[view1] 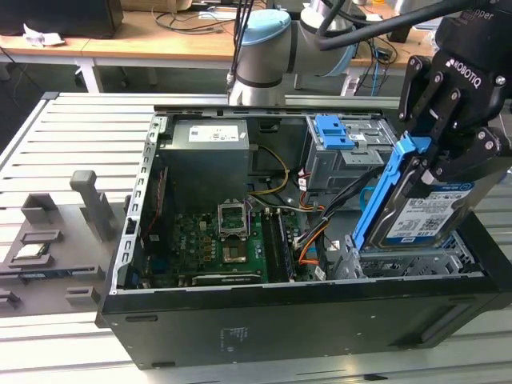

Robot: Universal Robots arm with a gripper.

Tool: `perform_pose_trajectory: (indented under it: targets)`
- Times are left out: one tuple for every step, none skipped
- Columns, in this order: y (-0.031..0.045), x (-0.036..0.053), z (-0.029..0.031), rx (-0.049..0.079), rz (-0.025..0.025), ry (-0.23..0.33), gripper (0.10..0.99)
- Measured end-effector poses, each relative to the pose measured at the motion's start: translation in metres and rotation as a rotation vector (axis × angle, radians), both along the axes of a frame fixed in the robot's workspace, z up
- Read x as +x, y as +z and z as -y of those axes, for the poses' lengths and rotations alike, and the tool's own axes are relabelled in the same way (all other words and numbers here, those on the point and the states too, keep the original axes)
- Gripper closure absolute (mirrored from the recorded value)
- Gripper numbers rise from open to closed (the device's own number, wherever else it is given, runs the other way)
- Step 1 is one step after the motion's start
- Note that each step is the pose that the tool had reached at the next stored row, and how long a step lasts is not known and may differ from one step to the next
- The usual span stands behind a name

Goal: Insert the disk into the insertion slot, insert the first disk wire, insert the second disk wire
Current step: 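Insert the disk into the insertion slot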

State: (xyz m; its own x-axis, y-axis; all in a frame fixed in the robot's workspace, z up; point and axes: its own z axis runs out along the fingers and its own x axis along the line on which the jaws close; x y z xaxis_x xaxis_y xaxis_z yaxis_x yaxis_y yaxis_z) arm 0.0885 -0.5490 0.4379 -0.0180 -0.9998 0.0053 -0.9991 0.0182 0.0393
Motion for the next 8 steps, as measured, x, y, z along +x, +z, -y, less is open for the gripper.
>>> perform_pose_trajectory:
  targets:
    - [-0.0009,0.0000,0.0000,0.000,0.0000,0.000,0.718]
    - [-0.0026,-0.0001,0.0000,0.001,0.0000,0.000,0.718]
    - [-0.0043,-0.0001,0.0001,0.001,0.0001,0.000,0.718]
    - [-0.0060,-0.0001,0.0000,0.000,0.0000,0.000,0.718]
    - [-0.0081,0.0000,0.0000,0.000,0.0000,0.000,0.718]
    - [-0.0096,0.0000,0.0000,0.000,0.0000,0.000,0.718]
    - [-0.0106,-0.0001,0.0000,0.000,0.0000,0.000,0.718]
    - [-0.0116,-0.0001,0.0000,0.000,0.0000,0.000,0.718]
